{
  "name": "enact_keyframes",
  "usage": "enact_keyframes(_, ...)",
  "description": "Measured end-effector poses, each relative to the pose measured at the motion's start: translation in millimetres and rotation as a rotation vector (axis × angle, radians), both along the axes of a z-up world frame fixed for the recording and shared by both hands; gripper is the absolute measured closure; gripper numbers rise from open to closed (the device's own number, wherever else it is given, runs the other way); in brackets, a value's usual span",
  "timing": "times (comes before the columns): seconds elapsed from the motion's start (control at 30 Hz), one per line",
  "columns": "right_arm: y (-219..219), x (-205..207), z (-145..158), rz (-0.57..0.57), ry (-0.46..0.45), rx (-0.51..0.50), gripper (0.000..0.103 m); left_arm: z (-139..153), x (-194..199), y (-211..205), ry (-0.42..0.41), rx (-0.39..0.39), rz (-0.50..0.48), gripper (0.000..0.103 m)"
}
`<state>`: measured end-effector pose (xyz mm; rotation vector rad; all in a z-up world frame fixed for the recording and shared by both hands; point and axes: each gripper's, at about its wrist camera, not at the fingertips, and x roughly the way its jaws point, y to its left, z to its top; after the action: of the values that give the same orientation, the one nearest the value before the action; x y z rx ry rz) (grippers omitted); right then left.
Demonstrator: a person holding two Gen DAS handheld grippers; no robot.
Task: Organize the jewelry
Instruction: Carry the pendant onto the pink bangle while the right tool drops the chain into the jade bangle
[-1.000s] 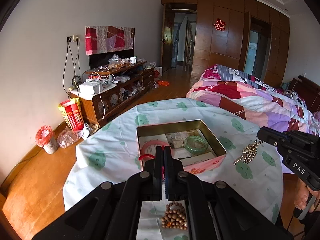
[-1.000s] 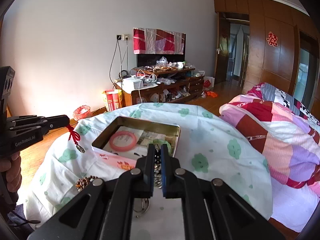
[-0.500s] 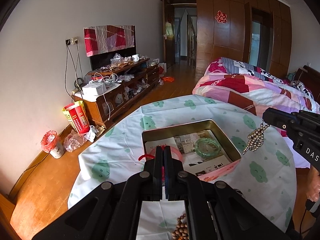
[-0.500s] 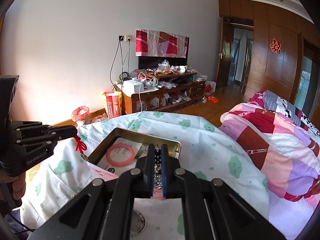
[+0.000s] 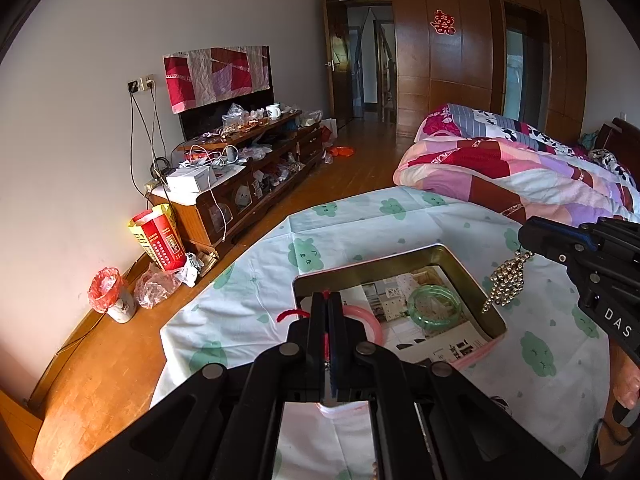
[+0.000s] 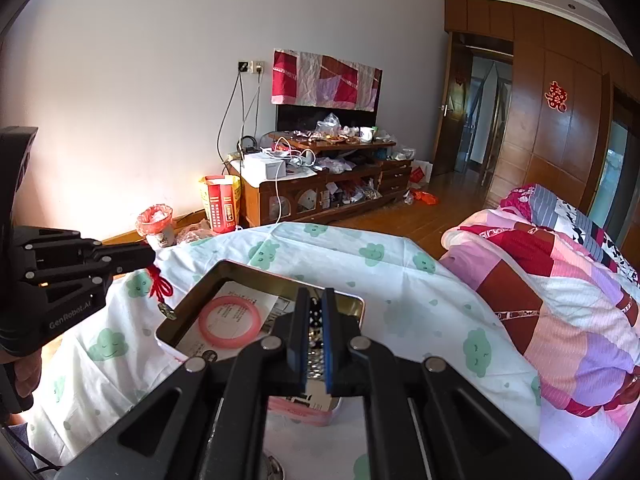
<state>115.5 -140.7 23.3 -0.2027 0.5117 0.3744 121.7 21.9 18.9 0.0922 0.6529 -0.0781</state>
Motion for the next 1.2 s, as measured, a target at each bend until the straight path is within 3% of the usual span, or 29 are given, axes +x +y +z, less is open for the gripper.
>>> enact_keyframes(0.6, 5.7, 30.8, -19.0, -0.02, 0.048, -0.01, 0.096, -13.9, 34.3, -9.9, 0.042, 0.004, 0.011, 0.103)
enact_keyframes(1.2, 5.7, 54.5, -55.7, -0.048, 0.134, -0.012, 0.095, -50.9, 53.5, -18.1, 0.131, 0.026, 0.012, 0.1)
